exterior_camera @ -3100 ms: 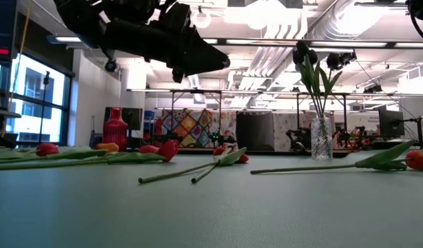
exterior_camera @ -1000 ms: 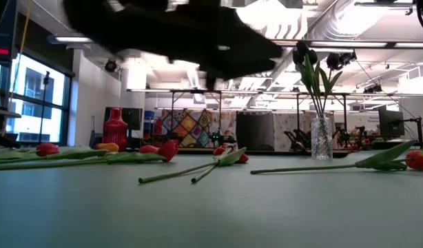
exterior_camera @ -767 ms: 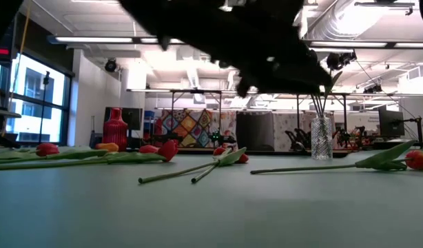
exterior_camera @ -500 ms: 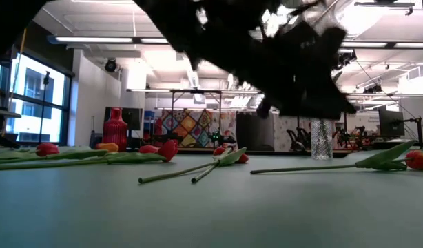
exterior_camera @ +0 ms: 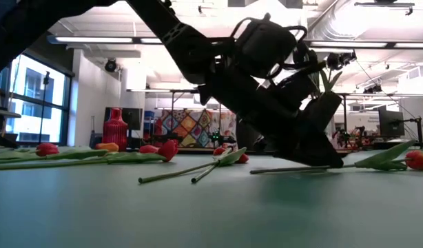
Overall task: Sort flowers into vase by color
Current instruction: Put the orange tulip into the green vase
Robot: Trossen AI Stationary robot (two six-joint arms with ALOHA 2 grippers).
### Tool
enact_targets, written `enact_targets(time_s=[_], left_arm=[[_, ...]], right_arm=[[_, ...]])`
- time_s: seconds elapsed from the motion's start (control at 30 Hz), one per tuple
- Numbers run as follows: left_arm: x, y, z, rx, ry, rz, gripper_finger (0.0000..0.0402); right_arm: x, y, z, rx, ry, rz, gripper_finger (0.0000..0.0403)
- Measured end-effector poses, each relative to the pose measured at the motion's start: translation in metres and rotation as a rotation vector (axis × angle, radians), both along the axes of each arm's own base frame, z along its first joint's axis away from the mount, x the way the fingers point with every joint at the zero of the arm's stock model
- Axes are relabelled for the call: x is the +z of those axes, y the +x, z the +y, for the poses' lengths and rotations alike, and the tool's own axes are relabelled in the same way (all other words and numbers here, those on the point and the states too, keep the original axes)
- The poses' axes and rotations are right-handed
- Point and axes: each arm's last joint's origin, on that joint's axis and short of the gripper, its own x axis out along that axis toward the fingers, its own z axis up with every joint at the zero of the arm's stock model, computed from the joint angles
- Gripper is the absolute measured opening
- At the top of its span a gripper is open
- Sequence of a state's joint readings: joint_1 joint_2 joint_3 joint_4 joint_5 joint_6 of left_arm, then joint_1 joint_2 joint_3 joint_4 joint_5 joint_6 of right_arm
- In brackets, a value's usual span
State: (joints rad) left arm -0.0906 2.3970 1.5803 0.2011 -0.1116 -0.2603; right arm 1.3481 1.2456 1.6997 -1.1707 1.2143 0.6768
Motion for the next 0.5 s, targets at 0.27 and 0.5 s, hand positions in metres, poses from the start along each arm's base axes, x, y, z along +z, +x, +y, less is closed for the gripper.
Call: enact_targets(time_s=[0.27, 0.5], left_arm=[[-0.0036, -0.0030, 0.0006, -0.012, 0.028, 0.062, 0.0066], [-0.0068, -0.0065, -0.0002, -0.038, 0.072, 0.117, 0.0008]], right_arm=[[-0.0008, 0.0005, 0.0019, -0.017, 0.040, -0.002, 0.0160], [-0.0026, 0.0012, 0.0048, -0.024, 0.044, 0.000, 0.0160]])
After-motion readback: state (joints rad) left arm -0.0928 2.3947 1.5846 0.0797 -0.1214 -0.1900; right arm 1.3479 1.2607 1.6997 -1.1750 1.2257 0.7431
